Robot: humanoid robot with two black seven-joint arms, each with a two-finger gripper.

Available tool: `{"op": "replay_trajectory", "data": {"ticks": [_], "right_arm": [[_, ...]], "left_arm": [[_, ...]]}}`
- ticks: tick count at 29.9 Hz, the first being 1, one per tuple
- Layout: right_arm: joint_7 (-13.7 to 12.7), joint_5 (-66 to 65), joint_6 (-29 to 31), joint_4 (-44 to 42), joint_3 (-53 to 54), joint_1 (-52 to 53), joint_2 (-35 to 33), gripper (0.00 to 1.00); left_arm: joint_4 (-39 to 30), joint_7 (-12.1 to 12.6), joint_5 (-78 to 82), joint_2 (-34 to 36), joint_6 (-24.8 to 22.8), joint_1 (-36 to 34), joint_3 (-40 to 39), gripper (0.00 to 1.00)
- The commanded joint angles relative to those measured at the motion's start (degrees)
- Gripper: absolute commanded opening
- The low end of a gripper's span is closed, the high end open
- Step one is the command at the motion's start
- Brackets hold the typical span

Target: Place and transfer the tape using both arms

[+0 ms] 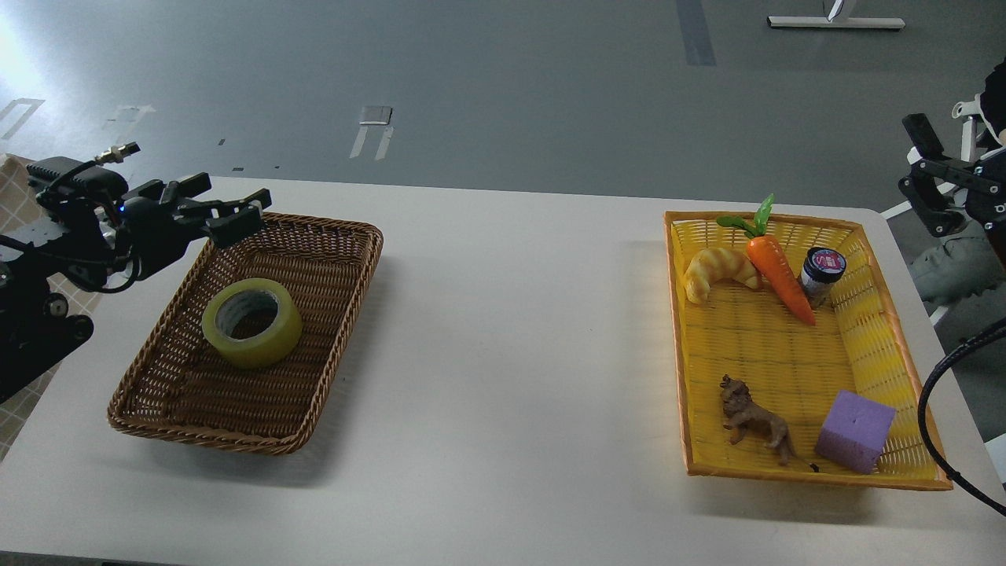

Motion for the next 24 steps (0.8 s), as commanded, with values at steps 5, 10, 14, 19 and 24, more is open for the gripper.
{"op": "replay_trajectory", "data": {"ticks": [5, 10, 14, 19, 24], "right_arm": [[0.15, 0.09, -0.01, -0.01, 1.03, 0.18, 0.35, 1.00], [0.15, 0.09, -0.01, -0.01, 0.85, 1.15, 0.26, 1.00], [-0.28, 0.09, -0.01, -0.01, -0.46, 4.12, 0.43, 1.00], [-0.37, 0.18, -0.01, -0.27, -4.06, 9.93, 2.62, 1.00], [-0.20, 0.09, -0.85, -0.19, -5.29, 10.64, 5.71, 1.00]], "left_arm": [[-9.39, 0.01, -36.85, -7.60, 0.77, -4.52, -7.14, 0.98], [-14.06, 0.01, -41.29, -15.42, 0.59, -3.73, -12.69, 0.98], [-20.73, 0.54, -42.95, -24.55, -2.20, 0.91, -18.83, 0.98], [-21.97, 0.27, -43.66, -34.66, -8.97, 5.92, -27.34, 0.98], [-21.97, 0.19, -47.08, -41.09, -15.83, 9.45, -34.93, 0.98]]}}
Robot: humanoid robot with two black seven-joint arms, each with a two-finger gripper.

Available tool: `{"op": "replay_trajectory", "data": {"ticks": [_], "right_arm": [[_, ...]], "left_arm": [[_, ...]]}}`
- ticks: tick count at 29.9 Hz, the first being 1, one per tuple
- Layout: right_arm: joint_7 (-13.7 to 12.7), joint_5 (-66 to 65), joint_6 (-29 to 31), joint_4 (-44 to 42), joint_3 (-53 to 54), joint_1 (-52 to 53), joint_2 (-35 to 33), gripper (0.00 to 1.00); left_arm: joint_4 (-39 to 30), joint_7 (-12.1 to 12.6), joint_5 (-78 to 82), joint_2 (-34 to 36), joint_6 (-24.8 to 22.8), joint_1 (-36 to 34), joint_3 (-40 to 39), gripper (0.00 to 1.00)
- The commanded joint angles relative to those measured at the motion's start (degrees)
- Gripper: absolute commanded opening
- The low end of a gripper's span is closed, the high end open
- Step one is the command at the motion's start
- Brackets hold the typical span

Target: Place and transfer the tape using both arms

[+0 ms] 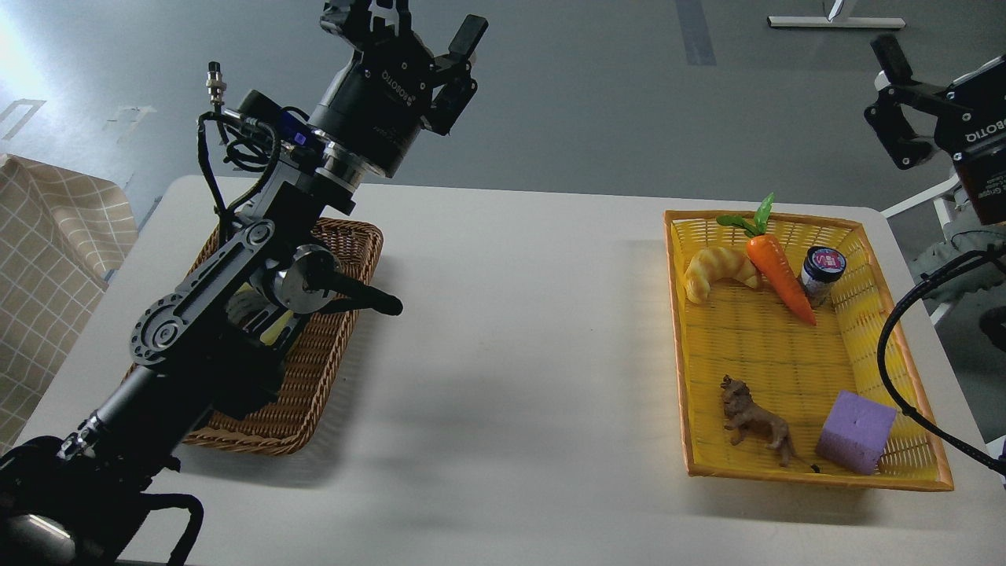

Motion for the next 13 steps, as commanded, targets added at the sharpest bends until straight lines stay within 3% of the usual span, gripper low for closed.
{"op": "replay_trajectory", "data": {"ticks": [1, 13], "right_arm": [[0.27, 0.02, -0.28, 0.46, -1.92, 0.31, 1.41, 1.00], [0.36, -0.67, -1.60, 0.29, -10.53, 5.67, 8.09, 1.00]], "left_arm": [[0.09, 0.01, -3.71, -2.87, -4.26, 2.18, -3.92, 0.98], [0.52, -0.25, -9.35, -2.79, -9.37, 5.79, -7.44, 0.98]]}}
